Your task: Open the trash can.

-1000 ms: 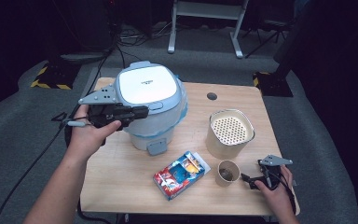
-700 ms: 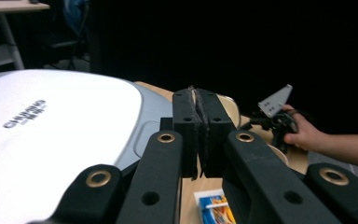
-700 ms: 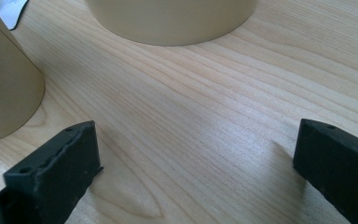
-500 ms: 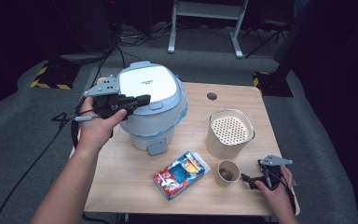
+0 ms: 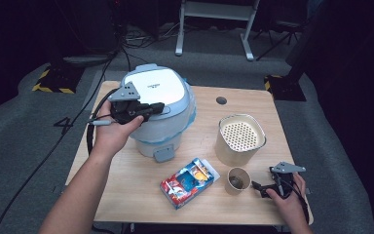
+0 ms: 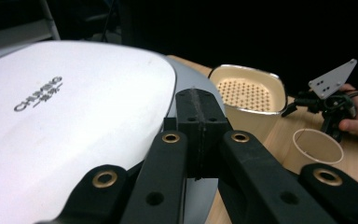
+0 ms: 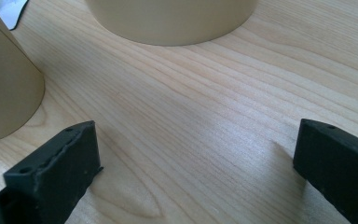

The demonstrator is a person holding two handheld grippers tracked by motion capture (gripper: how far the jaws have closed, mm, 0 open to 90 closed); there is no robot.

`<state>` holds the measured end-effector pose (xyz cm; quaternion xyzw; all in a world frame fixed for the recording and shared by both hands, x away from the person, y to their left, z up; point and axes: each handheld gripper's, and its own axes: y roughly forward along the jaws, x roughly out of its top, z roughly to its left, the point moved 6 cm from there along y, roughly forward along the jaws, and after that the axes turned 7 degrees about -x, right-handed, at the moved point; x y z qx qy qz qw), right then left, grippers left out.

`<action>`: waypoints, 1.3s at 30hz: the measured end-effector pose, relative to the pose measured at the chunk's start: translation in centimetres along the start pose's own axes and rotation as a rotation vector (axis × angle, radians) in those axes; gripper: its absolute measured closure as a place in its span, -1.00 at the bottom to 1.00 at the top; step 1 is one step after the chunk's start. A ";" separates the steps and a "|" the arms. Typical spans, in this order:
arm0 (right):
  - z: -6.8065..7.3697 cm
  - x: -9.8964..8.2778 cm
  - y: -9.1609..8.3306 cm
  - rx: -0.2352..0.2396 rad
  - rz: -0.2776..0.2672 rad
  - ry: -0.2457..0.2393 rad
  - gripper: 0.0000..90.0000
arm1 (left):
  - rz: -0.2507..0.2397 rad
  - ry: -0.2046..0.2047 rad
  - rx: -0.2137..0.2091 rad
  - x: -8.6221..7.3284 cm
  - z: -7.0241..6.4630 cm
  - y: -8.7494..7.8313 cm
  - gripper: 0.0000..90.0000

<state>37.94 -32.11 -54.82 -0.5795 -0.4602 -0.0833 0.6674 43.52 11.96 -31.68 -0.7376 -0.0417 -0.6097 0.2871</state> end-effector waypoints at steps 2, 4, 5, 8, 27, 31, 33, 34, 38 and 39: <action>0.0 0.0 0.0 0.000 0.000 0.000 -0.99 | -0.003 -0.005 -0.008 0.0 0.0 0.0 1.00; 0.0 0.0 0.0 0.000 0.000 0.000 -0.99 | -0.007 0.005 -0.013 -0.1 -0.1 0.1 1.00; 0.0 0.0 0.0 0.000 0.000 0.000 -0.99 | -0.007 0.005 -0.013 -0.1 -0.1 0.1 1.00; 0.0 0.0 0.0 0.000 0.000 0.000 -0.99 | -0.004 0.013 -0.032 -0.2 -0.3 0.3 1.00; 0.0 0.0 0.0 0.000 -0.001 0.000 -0.99 | -0.046 0.022 -0.100 -0.4 -3.8 1.2 0.26; 0.0 0.0 0.0 0.000 -0.001 0.000 -0.99 | -0.005 0.045 -0.099 -1.5 -5.1 2.0 0.01; 0.0 0.0 0.0 0.000 -0.001 0.000 -0.99 | 0.009 0.046 -0.111 -2.0 -5.6 2.5 -0.04; 0.0 0.0 0.0 0.000 -0.001 0.000 -0.99 | 0.009 0.046 -0.111 -2.0 -5.6 2.5 -0.05; 0.0 0.0 0.0 0.000 -0.001 0.000 -0.99 | 0.034 0.027 -0.124 -3.3 -6.1 3.3 -0.07; 0.0 0.0 0.0 0.000 0.000 0.000 -0.99 | 0.060 0.024 -0.125 -4.0 -6.2 3.7 -0.07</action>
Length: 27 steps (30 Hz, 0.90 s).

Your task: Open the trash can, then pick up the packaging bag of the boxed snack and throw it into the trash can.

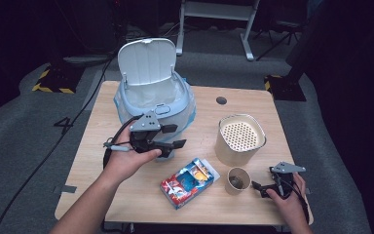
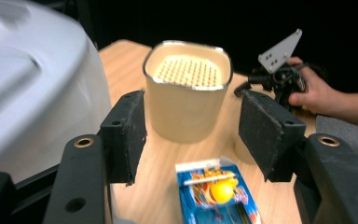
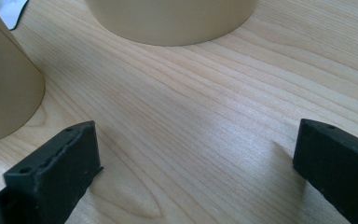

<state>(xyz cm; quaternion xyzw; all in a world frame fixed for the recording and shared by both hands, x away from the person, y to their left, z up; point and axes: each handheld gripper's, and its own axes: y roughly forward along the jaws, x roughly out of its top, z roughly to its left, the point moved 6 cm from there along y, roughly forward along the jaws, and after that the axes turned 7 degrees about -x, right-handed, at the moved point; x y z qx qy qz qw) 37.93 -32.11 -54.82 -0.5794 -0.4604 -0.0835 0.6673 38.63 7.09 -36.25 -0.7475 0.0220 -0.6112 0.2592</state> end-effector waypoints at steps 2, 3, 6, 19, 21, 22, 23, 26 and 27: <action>0.0 0.0 0.0 0.000 0.000 0.000 -0.99 | 0.030 -0.005 -0.004 -0.8 -0.1 0.4 -0.09; 0.0 0.0 0.0 0.000 0.000 0.000 -0.99 | 0.030 -0.005 -0.004 -0.8 -0.1 0.4 -0.09; 0.0 0.0 0.0 0.000 0.000 0.000 -0.99 | 0.064 -0.027 -0.013 -2.4 -0.1 1.3 -0.10; 0.0 0.0 0.0 0.000 0.000 0.000 -0.99 | 0.197 -0.088 -0.016 -7.3 0.5 4.7 -0.10; 0.0 0.0 0.0 0.000 0.000 0.000 -0.99 | 0.227 -0.086 -0.014 -8.1 0.7 5.4 -0.09; 0.0 0.0 0.0 0.000 0.000 0.000 -0.99 | 0.244 -0.092 -0.012 -8.6 0.7 5.7 -0.08; 0.0 0.0 0.0 0.000 0.000 0.000 -0.99 | 0.251 -0.096 -0.017 -8.8 0.8 6.0 -0.08; 0.0 0.0 0.0 0.000 0.000 0.000 -0.99 | 0.287 -0.105 -0.032 -9.9 0.9 6.8 -0.04; 0.0 0.0 0.0 0.000 0.000 0.000 -0.99 | 0.302 -0.111 -0.039 -10.4 1.0 7.2 -0.01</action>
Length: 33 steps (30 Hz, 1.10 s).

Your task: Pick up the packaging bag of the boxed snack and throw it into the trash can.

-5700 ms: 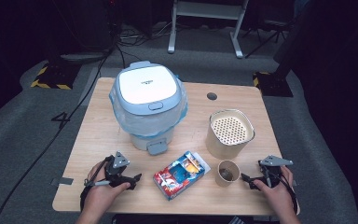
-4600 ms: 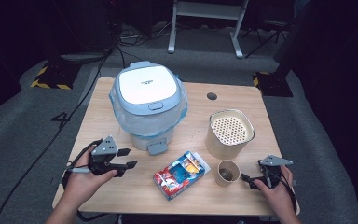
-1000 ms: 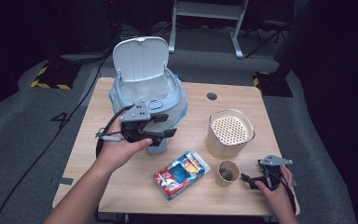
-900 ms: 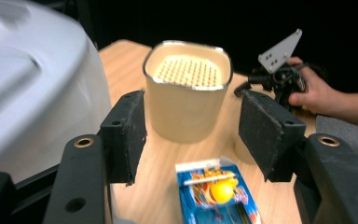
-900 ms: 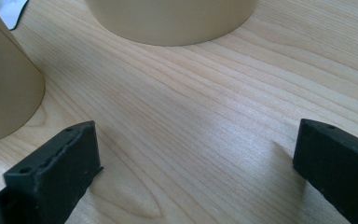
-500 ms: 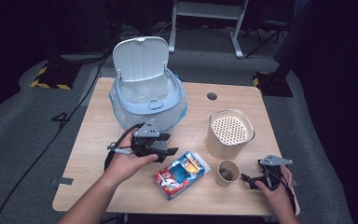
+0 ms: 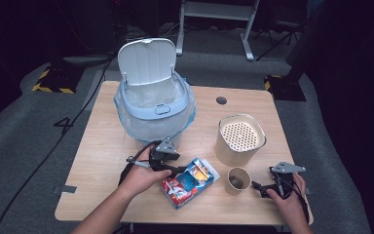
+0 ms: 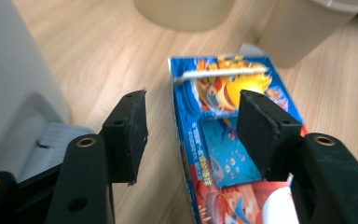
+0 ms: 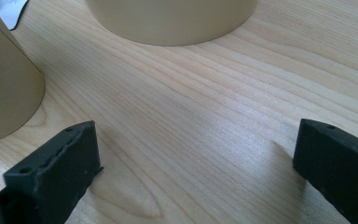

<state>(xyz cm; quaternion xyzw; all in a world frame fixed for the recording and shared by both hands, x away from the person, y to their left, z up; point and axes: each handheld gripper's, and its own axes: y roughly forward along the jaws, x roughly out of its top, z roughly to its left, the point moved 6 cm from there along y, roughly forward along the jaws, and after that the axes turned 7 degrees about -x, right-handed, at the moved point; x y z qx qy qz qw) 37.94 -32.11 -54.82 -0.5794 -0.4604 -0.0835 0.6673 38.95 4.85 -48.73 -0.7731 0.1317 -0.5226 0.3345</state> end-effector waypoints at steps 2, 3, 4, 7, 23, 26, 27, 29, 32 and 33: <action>0.0 0.0 0.0 0.000 0.000 0.000 -0.99 | 0.011 -0.001 0.000 -0.2 0.1 0.3 -0.01; 0.0 0.0 0.0 0.000 0.000 0.000 -0.99 | 0.032 -0.003 -0.001 -0.5 0.2 0.7 0.00; 0.0 0.0 0.0 0.000 0.000 0.000 -0.99 | 0.043 -0.001 0.002 -0.7 0.2 0.9 0.00; 0.0 0.0 0.0 0.000 0.000 0.000 -0.99 | 0.074 -0.005 -0.002 -1.1 0.2 1.6 0.04; 0.0 0.0 0.0 0.000 0.000 0.000 -0.99 | 0.197 -0.001 -0.008 -2.2 0.2 3.2 0.55; 0.0 0.0 0.0 0.000 0.000 0.000 -0.99 | 0.200 0.019 0.007 -2.1 0.3 3.0 0.67; 0.0 0.0 0.0 0.000 0.000 0.000 -0.99 | 0.194 0.021 0.014 -2.1 0.3 2.8 0.67; 0.0 0.0 0.0 0.000 0.000 0.000 -0.99 | 0.169 0.013 0.011 -1.8 0.1 2.6 0.67; 0.0 0.0 0.0 0.000 0.000 0.000 -0.99 | 0.144 0.020 0.010 -1.5 0.0 2.3 0.68; 0.0 0.0 0.0 0.000 0.000 0.000 -0.99 | 0.115 0.025 0.006 -1.0 -0.2 1.8 0.68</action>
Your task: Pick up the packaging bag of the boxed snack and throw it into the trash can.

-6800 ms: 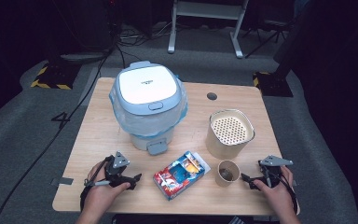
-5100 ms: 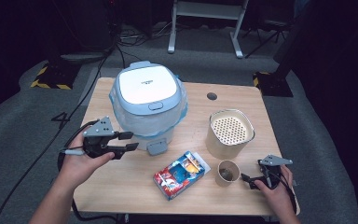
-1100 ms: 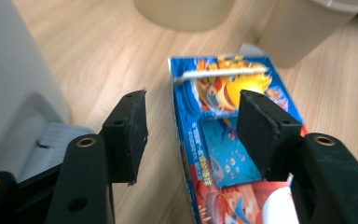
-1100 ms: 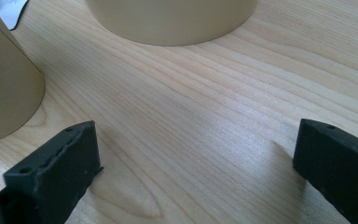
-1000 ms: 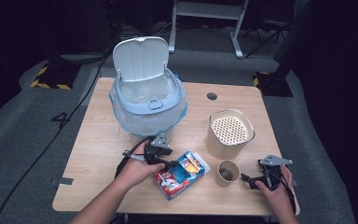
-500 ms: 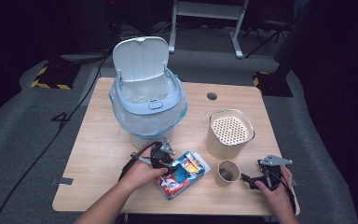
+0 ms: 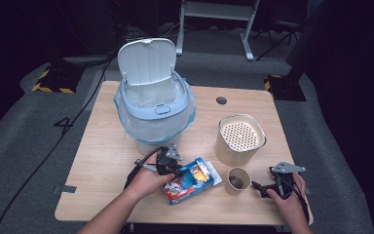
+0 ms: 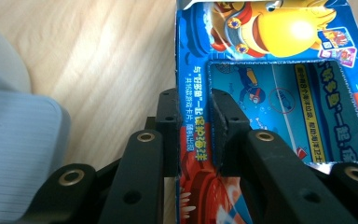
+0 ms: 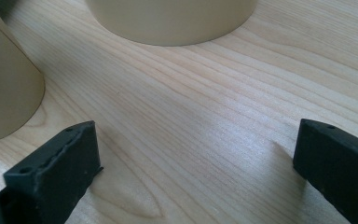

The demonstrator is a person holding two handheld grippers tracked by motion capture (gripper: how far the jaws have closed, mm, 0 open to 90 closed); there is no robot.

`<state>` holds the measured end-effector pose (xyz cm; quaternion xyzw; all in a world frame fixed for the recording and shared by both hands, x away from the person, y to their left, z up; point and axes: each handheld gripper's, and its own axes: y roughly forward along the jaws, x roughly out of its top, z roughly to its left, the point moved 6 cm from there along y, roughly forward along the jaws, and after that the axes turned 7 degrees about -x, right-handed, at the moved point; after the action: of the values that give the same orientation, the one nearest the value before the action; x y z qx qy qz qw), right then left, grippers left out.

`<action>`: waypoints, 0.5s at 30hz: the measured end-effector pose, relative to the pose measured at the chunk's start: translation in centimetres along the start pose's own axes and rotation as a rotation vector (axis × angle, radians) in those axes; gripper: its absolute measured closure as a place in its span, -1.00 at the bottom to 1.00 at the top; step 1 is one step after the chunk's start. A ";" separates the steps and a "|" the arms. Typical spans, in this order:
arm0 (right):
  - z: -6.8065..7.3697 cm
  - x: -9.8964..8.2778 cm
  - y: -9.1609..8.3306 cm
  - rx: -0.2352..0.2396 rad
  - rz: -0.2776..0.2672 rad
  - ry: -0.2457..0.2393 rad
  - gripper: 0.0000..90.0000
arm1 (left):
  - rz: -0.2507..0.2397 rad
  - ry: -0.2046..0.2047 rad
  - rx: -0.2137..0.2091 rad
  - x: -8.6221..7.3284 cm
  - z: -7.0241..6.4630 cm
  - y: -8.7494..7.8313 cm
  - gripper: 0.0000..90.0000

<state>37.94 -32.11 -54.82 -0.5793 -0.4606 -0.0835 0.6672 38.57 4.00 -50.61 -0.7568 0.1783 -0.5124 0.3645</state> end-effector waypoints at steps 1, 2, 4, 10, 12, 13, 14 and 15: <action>0.0 0.0 0.0 0.000 0.000 0.000 -0.99 | 0.000 0.000 0.000 0.0 0.0 0.0 0.68; 0.0 0.0 0.0 0.000 0.000 0.000 -0.99 | -0.037 0.008 0.003 0.5 -0.1 -0.6 0.68; 0.0 0.0 0.0 0.000 0.000 0.000 -0.99 | -0.053 0.011 0.006 0.7 -0.2 -0.9 0.68; 0.0 0.0 0.0 0.000 0.000 0.000 -0.99 | -0.185 0.031 0.001 2.4 -0.5 -3.2 0.68; 0.0 0.0 0.0 0.000 0.000 0.000 -0.99 | -0.211 0.048 0.014 2.8 -0.5 -3.9 0.68; 0.0 0.0 0.0 0.000 0.000 0.000 -0.99 | -0.232 0.046 0.017 3.0 -0.5 -4.3 0.68; 0.0 0.0 0.0 0.000 0.000 0.000 -0.99 | -0.253 0.048 0.017 3.3 -0.6 -4.8 0.68; 0.0 0.0 0.0 0.000 0.000 0.000 -0.99 | -0.272 0.048 0.017 3.5 -0.6 -5.2 0.68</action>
<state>37.94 -32.11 -54.82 -0.5794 -0.4605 -0.0834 0.6673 38.90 5.00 -44.43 -0.7583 0.0784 -0.5767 0.2935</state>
